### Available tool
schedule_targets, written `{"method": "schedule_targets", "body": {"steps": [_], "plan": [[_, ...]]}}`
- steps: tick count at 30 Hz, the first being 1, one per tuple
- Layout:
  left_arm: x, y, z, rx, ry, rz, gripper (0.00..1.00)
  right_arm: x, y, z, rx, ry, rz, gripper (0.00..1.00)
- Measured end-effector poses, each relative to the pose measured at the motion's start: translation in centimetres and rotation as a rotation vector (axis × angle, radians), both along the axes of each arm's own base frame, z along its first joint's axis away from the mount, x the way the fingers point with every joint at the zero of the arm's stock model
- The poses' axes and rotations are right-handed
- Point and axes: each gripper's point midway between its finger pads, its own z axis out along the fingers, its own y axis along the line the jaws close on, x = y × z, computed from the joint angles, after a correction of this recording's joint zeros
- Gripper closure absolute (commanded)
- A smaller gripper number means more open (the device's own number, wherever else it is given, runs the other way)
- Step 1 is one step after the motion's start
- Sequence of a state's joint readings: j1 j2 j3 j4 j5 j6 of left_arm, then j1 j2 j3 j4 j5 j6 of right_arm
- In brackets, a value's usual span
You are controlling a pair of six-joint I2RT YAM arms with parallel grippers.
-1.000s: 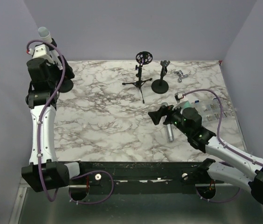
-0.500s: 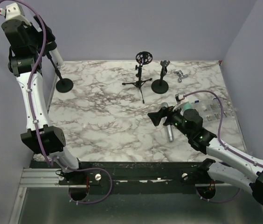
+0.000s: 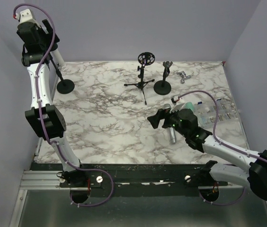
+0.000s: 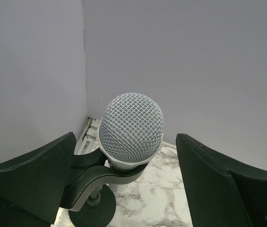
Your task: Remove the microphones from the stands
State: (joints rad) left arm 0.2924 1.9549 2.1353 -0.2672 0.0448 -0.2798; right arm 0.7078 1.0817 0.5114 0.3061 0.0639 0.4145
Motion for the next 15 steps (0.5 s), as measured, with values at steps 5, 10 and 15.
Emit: {"method": "schedule_targets", "body": {"steps": [5, 10, 15], "plan": [[0.2, 0.7, -0.3, 0.040, 0.008, 0.022, 0.47, 0.1, 0.1, -0.5, -0.010, 0.009, 0.001, 0.00], [0.2, 0.8, 0.1, 0.076, -0.002, 0.026, 0.72, 0.2, 0.1, -0.5, -0.011, 0.005, 0.001, 0.00], [-0.9, -0.3, 0.2, 0.066, 0.023, 0.016, 0.83, 0.2, 0.1, -0.1, -0.009, -0.007, 0.002, 0.00]]}}
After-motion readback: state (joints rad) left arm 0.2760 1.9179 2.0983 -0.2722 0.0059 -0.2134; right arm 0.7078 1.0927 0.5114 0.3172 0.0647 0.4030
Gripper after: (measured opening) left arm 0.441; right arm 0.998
